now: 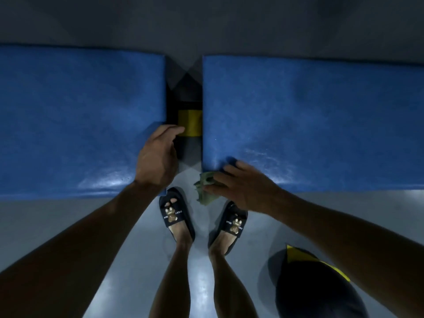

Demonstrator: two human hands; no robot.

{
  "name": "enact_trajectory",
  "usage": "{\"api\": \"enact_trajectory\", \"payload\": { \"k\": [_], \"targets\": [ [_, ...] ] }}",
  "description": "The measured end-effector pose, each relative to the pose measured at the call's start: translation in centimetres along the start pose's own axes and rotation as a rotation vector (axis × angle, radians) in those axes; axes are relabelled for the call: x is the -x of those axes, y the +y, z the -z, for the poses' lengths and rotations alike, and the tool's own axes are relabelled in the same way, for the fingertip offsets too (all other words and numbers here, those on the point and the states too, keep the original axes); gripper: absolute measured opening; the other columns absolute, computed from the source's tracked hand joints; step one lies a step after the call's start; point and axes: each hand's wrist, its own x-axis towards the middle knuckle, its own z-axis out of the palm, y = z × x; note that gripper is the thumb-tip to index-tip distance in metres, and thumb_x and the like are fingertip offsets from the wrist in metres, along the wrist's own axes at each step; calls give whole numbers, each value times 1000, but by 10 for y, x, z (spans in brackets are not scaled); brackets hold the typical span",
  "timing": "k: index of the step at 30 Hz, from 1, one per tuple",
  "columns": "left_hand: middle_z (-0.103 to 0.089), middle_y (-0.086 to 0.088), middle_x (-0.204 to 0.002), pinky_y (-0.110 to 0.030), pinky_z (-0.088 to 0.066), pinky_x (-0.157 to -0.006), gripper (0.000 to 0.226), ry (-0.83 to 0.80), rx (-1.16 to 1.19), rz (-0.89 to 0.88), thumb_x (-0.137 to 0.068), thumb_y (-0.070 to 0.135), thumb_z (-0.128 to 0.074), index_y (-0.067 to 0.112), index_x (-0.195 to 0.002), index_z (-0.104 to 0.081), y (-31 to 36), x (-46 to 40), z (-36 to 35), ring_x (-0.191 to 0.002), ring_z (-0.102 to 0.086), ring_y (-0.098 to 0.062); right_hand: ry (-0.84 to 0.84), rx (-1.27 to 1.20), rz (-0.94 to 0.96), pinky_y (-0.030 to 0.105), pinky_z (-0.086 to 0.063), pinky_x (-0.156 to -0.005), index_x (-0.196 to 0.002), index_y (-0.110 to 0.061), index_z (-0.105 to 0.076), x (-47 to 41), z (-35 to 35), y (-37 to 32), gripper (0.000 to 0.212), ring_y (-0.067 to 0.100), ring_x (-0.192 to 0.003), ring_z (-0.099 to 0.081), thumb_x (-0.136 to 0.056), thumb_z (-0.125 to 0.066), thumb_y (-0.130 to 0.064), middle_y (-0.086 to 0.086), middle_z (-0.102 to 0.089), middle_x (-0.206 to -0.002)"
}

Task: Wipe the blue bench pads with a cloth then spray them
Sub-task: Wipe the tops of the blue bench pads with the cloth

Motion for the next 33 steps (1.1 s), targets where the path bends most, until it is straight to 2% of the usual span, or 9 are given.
{"api": "enact_trajectory", "payload": {
  "k": [3,6,9,14,19,23,25,28,33],
  "targets": [
    [-58,-7,-131,-42,-52,-94,48,13,44,19,-86,9,-38,12,-128,-62,-1,-1,5,-111,-61,-28,35,89,-81,40,-36,-79,-124,-29,-62,-42,2,42,35,27,-94,-48,-92,-51,-23,1,-57,-119],
    [-59,-5,-131,-32,-50,-95,46,14,8,30,-87,5,-40,14,-127,-62,-6,-9,11,-111,-60,-23,64,124,-365,39,-28,-76,-130,-27,-63,-81,8,83,44,30,-92,-48,-87,-55,-20,7,-58,-116],
    [-60,-5,-128,-31,-49,-94,45,27,10,32,-87,3,-42,13,-125,-63,-11,-17,15,-109,-60,-22,58,24,-530,40,-30,-80,-134,-25,-59,-81,7,53,51,32,-96,-50,-83,-58,-17,8,-58,-121],
    [-63,-6,-123,-34,-51,-92,49,36,41,27,-85,6,-35,13,-123,-64,-1,-30,21,-106,-61,-24,-127,-156,-254,40,-43,-87,-134,-23,-57,-12,-3,-46,58,25,-97,-45,-77,-55,-9,3,-56,-129],
    [-64,-7,-121,-40,-52,-91,48,16,76,-11,-84,6,-37,12,-123,-64,-1,-43,23,-107,-63,-27,-32,8,-96,42,-38,-86,-125,-26,-62,-41,-5,15,39,26,-96,-47,-87,-60,-21,2,-57,-124],
    [-64,-7,-120,-36,-51,-91,45,18,122,-44,-84,5,-41,10,-121,-66,-2,-49,26,-106,-63,-26,59,202,-350,41,-29,-75,-129,-30,-62,-98,10,119,51,30,-92,-45,-81,-58,-15,7,-56,-112],
    [-64,-7,-122,-38,-51,-93,47,13,116,-47,-83,1,-40,11,-122,-65,-5,-53,28,-109,-62,-26,75,177,-539,41,-28,-74,-134,-33,-59,-110,15,128,54,31,-92,-49,-83,-57,-15,8,-57,-115],
    [-64,-8,-121,-39,-52,-93,47,17,98,-66,-86,4,-38,12,-123,-65,-4,-59,29,-108,-63,-27,84,22,-659,41,-35,-78,-139,-29,-52,-97,9,65,62,33,-99,-46,-79,-56,-13,11,-48,-123],
    [-64,-7,-122,-39,-52,-93,51,-8,64,-19,-84,10,-34,17,-126,-63,2,-70,32,-110,-62,-25,-88,-150,-491,37,-40,-78,-133,-31,-58,-47,12,-13,71,24,-92,-48,-67,-72,-12,0,-60,-109]
  ]
}}
